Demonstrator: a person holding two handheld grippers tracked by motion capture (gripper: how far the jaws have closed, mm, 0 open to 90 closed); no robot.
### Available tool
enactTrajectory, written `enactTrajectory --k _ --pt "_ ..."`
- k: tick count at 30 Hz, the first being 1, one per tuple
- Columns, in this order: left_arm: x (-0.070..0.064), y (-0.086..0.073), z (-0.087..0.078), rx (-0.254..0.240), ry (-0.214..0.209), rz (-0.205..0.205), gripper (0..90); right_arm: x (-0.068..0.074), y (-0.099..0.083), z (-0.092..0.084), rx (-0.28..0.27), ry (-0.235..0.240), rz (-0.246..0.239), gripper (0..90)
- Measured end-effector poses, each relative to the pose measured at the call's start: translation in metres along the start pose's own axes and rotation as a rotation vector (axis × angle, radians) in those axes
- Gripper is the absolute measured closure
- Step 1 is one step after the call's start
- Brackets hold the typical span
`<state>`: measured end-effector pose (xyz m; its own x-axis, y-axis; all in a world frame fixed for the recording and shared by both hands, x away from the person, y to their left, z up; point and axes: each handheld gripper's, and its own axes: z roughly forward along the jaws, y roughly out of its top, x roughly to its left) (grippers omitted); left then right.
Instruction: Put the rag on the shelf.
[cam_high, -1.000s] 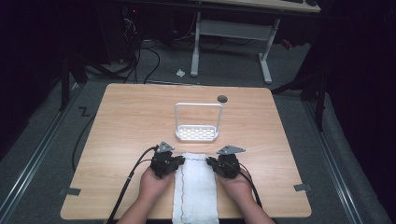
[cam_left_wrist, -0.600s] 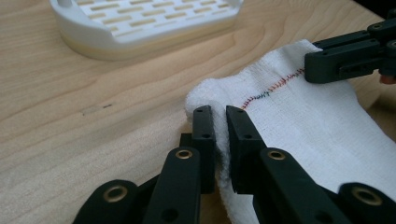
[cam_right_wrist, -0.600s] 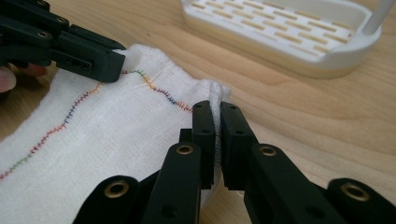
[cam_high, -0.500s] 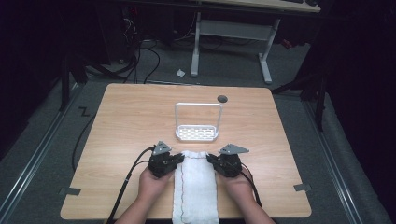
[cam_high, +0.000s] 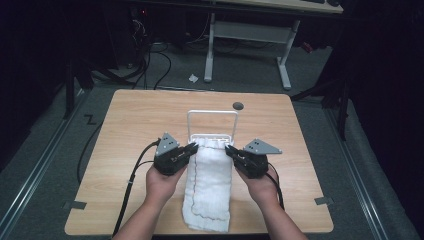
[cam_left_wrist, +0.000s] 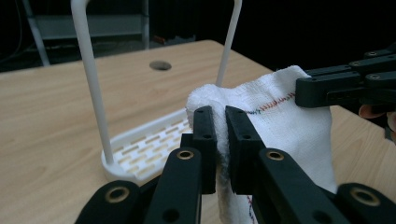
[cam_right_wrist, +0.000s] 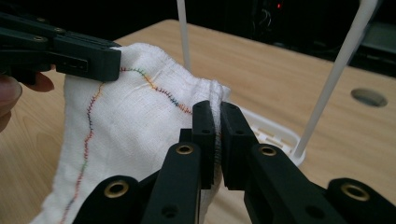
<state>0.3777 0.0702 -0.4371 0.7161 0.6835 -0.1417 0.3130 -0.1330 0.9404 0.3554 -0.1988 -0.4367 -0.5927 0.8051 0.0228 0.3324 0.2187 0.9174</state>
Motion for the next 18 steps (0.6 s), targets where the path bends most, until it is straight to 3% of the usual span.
enactTrajectory --k 12,16,18 --pt "-0.01 0.054 -0.019 -0.13 0.014 0.08 83.6 -0.001 0.053 -0.025 -0.147 -0.023 -0.052 85.9" --pt "-0.008 0.066 -0.021 -0.159 0.015 0.077 83.5 -0.003 0.071 -0.031 -0.192 -0.033 -0.07 85.9" --pt "-0.01 0.076 -0.022 -0.177 0.026 0.103 83.5 -0.003 0.078 -0.034 -0.211 -0.042 -0.08 86.0"
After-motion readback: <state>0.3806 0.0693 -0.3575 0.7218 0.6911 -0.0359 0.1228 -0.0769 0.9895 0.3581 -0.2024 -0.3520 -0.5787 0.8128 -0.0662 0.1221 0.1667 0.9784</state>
